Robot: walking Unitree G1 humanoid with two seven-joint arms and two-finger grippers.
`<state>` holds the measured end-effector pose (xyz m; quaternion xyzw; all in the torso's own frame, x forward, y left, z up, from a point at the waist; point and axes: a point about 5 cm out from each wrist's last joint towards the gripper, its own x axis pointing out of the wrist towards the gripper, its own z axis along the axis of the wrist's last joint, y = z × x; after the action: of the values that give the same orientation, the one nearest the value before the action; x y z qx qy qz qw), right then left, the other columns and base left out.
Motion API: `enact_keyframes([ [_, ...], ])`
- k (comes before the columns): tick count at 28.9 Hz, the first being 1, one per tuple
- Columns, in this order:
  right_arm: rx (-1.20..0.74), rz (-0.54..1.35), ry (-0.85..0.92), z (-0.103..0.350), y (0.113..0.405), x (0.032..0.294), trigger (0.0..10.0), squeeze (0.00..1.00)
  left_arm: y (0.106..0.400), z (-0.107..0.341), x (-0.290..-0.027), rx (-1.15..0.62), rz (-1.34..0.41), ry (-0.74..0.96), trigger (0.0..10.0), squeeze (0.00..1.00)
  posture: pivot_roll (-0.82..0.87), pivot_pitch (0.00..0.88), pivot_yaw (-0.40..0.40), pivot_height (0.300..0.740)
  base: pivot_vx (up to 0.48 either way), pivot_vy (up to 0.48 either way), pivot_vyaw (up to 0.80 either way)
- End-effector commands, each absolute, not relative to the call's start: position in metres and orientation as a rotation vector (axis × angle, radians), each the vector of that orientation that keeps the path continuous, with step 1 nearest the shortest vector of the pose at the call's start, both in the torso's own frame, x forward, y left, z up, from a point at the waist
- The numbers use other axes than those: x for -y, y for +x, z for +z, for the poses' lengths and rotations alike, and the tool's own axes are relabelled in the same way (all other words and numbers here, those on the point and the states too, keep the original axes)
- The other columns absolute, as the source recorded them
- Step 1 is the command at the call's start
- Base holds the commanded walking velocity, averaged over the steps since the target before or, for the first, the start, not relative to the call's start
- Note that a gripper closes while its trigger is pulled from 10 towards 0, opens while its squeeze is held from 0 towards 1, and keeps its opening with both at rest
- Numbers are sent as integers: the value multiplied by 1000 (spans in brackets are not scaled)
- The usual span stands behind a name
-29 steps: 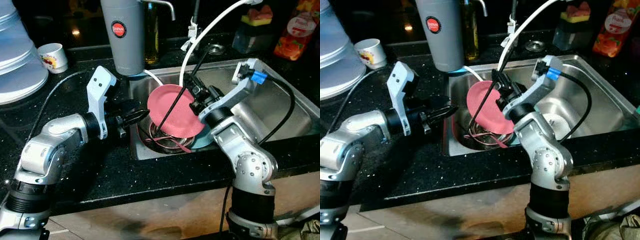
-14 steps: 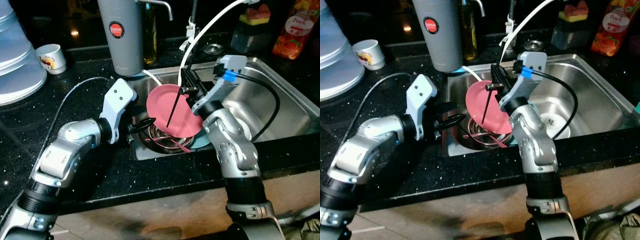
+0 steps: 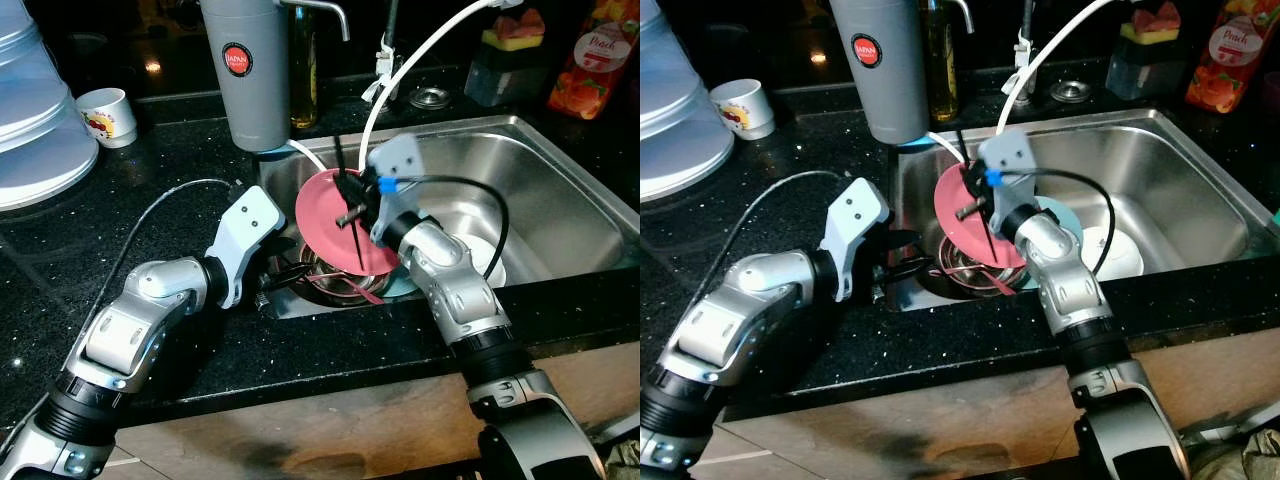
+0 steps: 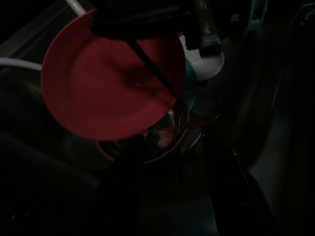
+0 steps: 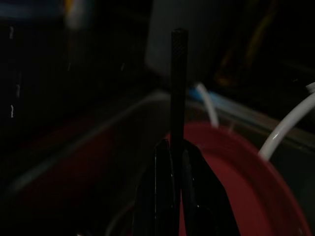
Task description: Kitchen organization
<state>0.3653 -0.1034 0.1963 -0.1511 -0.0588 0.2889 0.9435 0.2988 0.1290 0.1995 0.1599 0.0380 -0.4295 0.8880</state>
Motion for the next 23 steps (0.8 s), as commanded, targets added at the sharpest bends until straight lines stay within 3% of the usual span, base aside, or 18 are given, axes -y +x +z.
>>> enact_keyframes([
  [1,107,611,-386,191,367,104,6353,0,297,196,-135,-106,-870,360,10000,0,37,60,40,740,0,0,0],
  [2,99,613,-410,189,368,106,8667,0,296,195,-136,-111,-865,370,10000,0,37,60,40,740,0,0,0],
  [3,95,614,-425,188,369,107,8667,0,296,195,-137,-113,-862,377,10000,0,37,60,40,740,0,0,0],
  [4,86,613,-455,186,369,109,10000,0,296,194,-138,-114,-859,378,10000,0,36,61,39,740,0,0,0],
  [12,-22,658,-621,170,370,120,10000,0,295,192,-138,-121,-862,390,10000,0,34,60,42,740,0,0,0],
  [20,-58,671,-632,161,368,124,10000,0,296,194,-137,-105,-854,389,10000,0,34,60,41,740,0,0,0],
  [21,-54,670,-620,161,368,124,10000,129,296,194,-137,-105,-855,390,10000,0,34,60,41,740,0,0,0],
  [22,-52,669,-609,162,368,124,10000,1000,296,194,-137,-103,-856,392,10000,0,34,60,41,740,0,0,0],
  [23,-51,668,-603,162,369,124,10000,1000,297,194,-137,-102,-856,393,10000,0,34,56,45,740,0,0,0],
])
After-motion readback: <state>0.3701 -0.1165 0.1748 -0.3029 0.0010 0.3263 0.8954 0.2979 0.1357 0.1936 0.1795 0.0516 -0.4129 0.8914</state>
